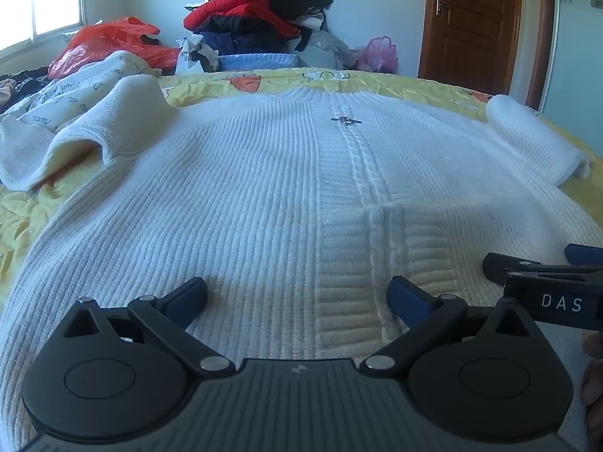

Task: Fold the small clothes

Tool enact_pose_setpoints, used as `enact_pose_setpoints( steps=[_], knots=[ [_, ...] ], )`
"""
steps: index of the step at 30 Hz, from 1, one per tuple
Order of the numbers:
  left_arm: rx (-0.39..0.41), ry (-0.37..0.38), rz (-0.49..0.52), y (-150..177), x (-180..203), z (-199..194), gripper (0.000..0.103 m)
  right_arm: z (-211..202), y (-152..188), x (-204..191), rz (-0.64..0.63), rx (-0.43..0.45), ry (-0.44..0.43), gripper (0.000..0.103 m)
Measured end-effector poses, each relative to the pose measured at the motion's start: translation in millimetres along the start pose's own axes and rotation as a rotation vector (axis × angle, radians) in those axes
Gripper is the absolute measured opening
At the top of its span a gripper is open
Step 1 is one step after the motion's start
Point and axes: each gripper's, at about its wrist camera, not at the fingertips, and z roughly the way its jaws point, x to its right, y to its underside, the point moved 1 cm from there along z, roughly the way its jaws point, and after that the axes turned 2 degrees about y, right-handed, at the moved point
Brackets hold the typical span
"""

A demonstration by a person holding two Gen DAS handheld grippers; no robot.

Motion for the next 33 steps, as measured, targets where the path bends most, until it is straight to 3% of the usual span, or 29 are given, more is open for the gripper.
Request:
enact_pose_setpoints(
  steps=[33],
  knots=[
    [0.005, -0.026, 0.010, 3, 7, 1, 0.103, -2, 1, 1, 0.003, 0.002, -0.006, 0.103]
  ],
)
